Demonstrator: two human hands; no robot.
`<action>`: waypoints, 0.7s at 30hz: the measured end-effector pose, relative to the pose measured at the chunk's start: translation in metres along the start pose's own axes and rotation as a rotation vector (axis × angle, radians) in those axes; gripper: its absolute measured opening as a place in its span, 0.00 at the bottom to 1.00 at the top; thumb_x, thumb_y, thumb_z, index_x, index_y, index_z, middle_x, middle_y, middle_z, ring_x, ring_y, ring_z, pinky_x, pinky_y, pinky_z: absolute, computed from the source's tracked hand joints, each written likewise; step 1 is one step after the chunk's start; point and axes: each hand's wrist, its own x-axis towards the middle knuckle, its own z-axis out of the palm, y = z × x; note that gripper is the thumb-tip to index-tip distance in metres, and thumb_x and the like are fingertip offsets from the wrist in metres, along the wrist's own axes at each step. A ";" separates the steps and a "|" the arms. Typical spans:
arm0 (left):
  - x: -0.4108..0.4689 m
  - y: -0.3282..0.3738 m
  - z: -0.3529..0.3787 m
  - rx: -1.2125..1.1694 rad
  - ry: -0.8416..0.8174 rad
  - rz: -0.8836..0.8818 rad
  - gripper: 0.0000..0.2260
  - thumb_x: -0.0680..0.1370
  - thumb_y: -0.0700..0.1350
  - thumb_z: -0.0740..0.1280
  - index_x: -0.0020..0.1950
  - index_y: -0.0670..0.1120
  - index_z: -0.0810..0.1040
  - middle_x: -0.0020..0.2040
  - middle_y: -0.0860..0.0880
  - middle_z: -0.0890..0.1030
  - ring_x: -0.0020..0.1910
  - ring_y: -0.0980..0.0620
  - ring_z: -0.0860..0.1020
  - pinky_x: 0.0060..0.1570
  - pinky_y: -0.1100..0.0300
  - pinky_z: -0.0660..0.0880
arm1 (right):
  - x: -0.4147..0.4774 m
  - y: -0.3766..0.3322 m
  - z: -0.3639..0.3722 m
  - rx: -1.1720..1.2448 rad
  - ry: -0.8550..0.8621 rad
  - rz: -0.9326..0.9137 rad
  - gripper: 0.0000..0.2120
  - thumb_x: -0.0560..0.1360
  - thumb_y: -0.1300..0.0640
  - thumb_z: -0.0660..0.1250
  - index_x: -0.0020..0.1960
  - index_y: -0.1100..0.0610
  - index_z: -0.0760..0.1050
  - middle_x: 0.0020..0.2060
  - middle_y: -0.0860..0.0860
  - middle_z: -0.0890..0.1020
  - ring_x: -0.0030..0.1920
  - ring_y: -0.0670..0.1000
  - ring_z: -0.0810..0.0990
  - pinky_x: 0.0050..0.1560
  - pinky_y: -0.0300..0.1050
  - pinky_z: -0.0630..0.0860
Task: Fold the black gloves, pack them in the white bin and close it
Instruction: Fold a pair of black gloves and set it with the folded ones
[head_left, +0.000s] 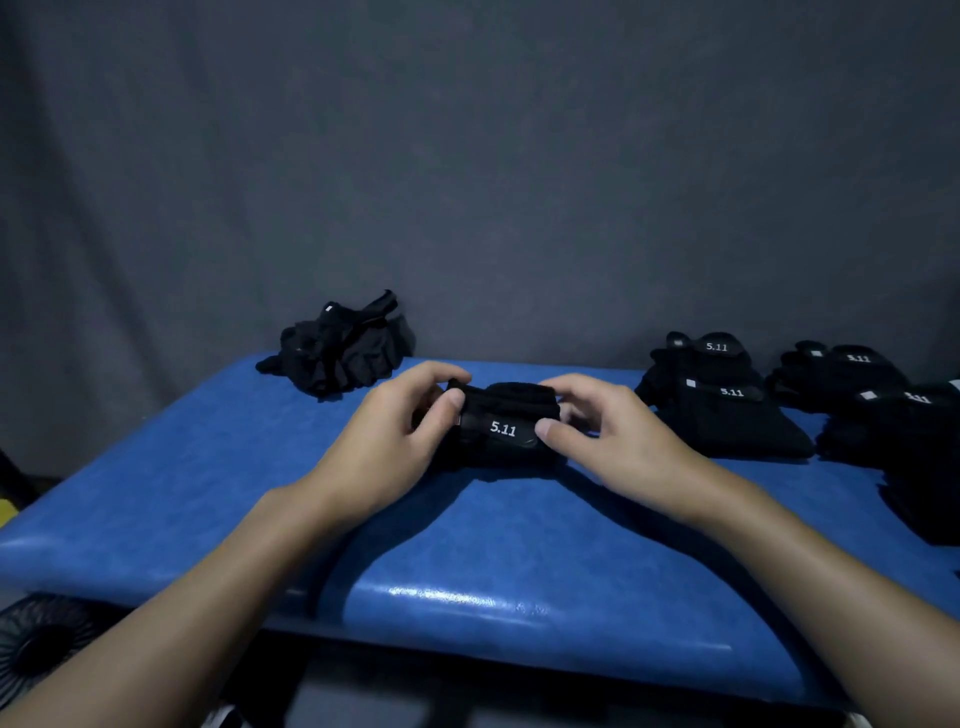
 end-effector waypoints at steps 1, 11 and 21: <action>0.000 0.002 -0.001 -0.042 -0.013 -0.020 0.07 0.81 0.47 0.65 0.59 0.52 0.78 0.39 0.49 0.81 0.37 0.57 0.76 0.42 0.60 0.73 | 0.000 -0.001 0.001 0.044 0.005 0.008 0.08 0.77 0.53 0.67 0.55 0.45 0.77 0.35 0.54 0.78 0.38 0.55 0.78 0.51 0.60 0.75; -0.004 -0.002 0.001 -0.144 -0.057 -0.157 0.15 0.76 0.47 0.73 0.62 0.52 0.76 0.43 0.46 0.84 0.45 0.42 0.82 0.49 0.48 0.79 | 0.003 -0.002 0.010 0.082 0.068 0.099 0.15 0.77 0.42 0.65 0.58 0.50 0.77 0.41 0.52 0.84 0.42 0.51 0.82 0.52 0.54 0.78; 0.004 -0.008 0.012 -0.055 0.042 -0.233 0.12 0.77 0.52 0.71 0.59 0.53 0.77 0.39 0.53 0.84 0.38 0.54 0.81 0.40 0.59 0.78 | 0.000 -0.002 0.011 0.118 0.049 0.133 0.22 0.76 0.52 0.70 0.68 0.47 0.68 0.36 0.45 0.78 0.42 0.61 0.81 0.53 0.53 0.78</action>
